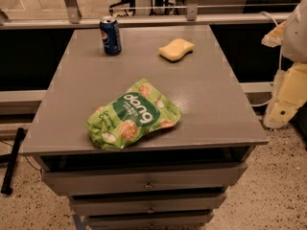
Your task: Move green rice chip bag near pepsi can
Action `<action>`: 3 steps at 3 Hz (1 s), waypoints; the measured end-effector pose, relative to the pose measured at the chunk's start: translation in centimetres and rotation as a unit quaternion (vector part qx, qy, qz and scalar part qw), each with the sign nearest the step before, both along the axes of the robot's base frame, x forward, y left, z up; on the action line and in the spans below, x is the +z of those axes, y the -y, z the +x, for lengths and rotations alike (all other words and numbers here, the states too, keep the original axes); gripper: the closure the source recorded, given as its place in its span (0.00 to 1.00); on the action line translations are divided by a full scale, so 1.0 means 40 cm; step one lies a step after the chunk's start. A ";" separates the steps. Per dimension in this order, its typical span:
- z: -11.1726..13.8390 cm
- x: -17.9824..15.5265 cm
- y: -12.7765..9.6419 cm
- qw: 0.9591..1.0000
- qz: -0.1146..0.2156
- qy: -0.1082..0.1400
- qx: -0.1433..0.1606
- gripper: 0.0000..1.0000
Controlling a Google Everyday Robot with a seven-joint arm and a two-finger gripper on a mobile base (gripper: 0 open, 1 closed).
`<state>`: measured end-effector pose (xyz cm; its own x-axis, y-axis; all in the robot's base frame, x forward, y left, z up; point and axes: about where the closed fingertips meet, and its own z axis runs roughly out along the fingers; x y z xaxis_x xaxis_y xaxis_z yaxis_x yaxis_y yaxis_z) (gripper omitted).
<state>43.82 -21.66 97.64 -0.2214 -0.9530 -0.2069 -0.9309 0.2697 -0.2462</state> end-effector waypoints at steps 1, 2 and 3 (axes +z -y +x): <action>0.000 0.000 0.000 1.000 0.000 0.000 0.000 0.00; 0.004 0.002 -0.008 1.000 0.008 0.004 0.003 0.00; 0.031 -0.030 -0.061 0.998 0.053 0.014 0.025 0.00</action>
Offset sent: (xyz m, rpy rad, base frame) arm 0.0035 0.0056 -0.0041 0.0382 0.0024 0.0164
